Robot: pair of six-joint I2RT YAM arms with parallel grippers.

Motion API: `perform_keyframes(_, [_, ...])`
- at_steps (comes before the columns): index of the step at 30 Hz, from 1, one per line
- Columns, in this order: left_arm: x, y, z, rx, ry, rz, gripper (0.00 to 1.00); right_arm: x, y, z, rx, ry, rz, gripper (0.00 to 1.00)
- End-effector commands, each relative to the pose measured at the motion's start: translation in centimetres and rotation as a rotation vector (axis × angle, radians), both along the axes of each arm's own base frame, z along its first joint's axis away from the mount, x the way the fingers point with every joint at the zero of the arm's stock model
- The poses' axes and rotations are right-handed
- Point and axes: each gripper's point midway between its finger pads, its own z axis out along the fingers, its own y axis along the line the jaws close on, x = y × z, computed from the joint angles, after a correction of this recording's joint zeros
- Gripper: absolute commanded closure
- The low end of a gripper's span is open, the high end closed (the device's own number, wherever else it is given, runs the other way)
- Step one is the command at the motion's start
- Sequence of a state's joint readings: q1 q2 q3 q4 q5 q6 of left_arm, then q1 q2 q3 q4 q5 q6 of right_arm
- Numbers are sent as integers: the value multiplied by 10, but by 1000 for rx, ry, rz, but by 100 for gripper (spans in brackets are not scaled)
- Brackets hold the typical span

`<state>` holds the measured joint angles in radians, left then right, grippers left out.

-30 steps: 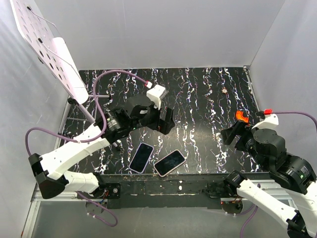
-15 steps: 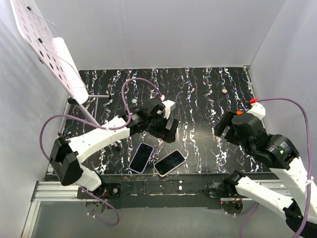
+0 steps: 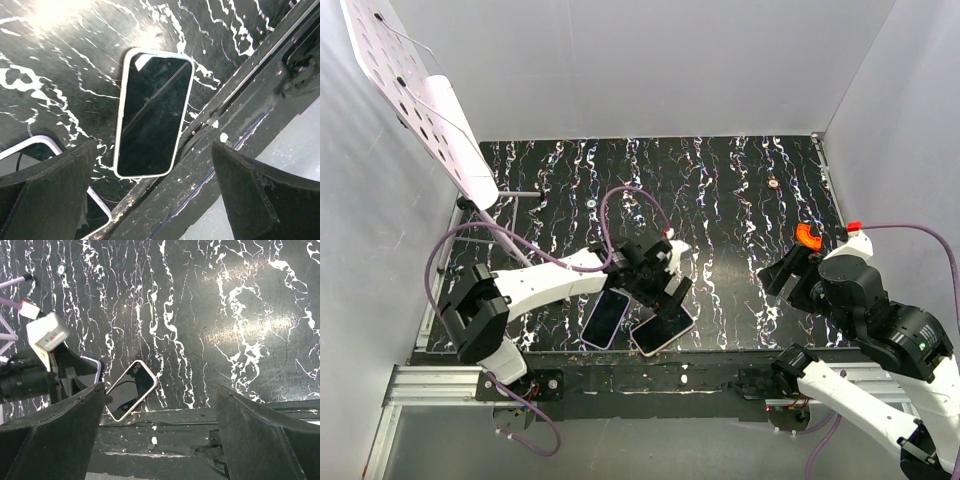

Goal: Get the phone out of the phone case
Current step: Pick up the phone at the center of the board.

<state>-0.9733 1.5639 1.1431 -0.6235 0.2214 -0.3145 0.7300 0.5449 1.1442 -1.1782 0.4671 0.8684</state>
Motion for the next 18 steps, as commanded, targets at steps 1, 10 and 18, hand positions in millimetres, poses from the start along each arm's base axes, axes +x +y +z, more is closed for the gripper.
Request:
perform_keyframes(1, [-12,-6,-17,58,-51,-53,0,5,7,2,-7,3,14,6])
perform_keyframes(10, [-27,-14,-51,164,-46,-63,1,2,0,8,38,-91,18,5])
perform_keyframes(18, [-27,-9,-76,276,-69,-25,0,-1,-9,19,59,-164,13,5])
